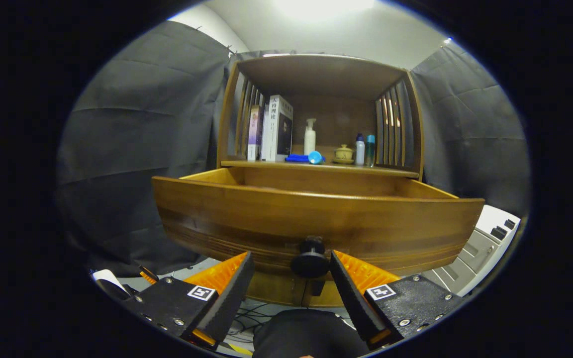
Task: Pull open the drawer, take out the items inside it, and place them on the countertop above the cabinet.
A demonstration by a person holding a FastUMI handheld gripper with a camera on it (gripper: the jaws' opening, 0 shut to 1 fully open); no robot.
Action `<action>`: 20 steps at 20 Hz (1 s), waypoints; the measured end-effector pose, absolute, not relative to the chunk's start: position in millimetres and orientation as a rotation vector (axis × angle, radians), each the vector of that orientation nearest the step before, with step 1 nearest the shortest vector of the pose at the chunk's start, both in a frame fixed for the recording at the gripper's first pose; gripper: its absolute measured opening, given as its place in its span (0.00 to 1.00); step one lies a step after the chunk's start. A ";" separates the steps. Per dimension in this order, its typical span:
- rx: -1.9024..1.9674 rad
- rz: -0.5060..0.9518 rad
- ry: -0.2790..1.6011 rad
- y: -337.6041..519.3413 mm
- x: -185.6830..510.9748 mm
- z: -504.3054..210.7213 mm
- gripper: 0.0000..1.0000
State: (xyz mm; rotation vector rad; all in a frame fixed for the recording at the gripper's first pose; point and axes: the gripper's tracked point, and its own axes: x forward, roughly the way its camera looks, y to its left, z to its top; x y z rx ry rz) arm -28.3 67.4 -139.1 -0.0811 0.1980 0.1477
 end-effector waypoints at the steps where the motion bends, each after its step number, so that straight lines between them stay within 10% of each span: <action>1: -0.075 0.141 0.208 65.8 -26.1 -141.7 0.95; 20: 0.011 0.025 0.207 57.2 20.4 -142.9 0.94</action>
